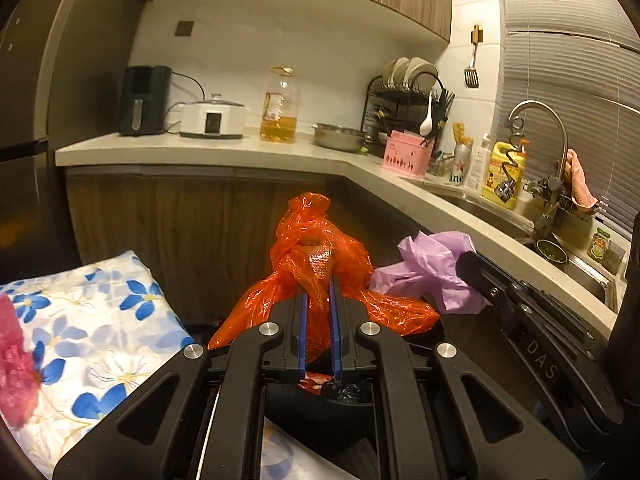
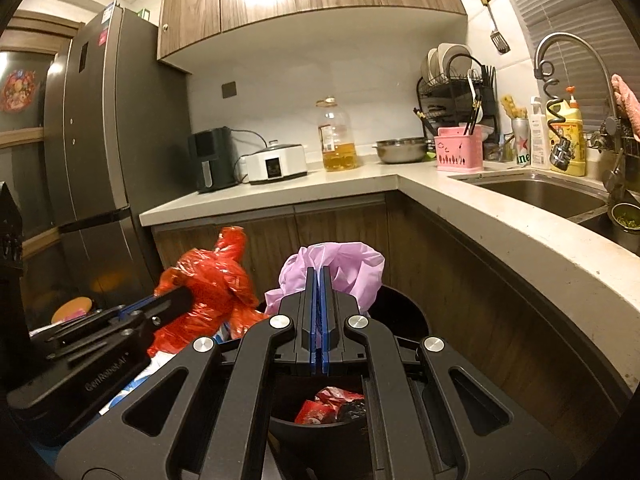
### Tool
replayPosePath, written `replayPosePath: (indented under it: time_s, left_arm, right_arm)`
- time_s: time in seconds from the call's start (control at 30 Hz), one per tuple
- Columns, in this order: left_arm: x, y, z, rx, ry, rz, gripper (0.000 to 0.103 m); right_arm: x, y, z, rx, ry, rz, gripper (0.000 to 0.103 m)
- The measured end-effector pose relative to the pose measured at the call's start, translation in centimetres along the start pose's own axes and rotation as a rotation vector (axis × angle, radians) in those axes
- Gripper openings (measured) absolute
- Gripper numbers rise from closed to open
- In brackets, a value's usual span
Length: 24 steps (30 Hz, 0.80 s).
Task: Collect trash
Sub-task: 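Carry the red bag and lilac glove over the black trash bin, then open both grippers to drop the red bag and lilac glove into the bin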
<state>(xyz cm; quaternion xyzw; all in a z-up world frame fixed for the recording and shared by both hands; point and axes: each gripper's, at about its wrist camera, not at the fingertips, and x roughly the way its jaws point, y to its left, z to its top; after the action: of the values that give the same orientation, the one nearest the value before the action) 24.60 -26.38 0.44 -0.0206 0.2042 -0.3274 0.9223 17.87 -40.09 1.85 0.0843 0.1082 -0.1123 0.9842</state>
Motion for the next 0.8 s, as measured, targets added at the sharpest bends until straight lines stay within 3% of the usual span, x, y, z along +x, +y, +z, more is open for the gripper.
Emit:
replayPosePath:
  time_s: [0.6, 0.7, 0.8]
  left_arm:
    - [4.0, -0.6, -1.4, 0.016, 0.1, 0.014, 0.011]
    - [4.1, -0.3, -1.6, 0.015, 0.107, 0.027, 0.017]
    - [3.7, 0.3, -1.7, -0.006, 0.105, 0.04, 0.039]
  right_arm:
    - [3.6, -2.0, -1.4, 0.001, 0.082, 0.033, 0.006]
    - [3.7, -2.3, -1.3, 0.009, 0.081, 0.026, 0.022]
    - [3.5, -2.8, -1.3, 0.023, 0.078, 0.012, 0.046]
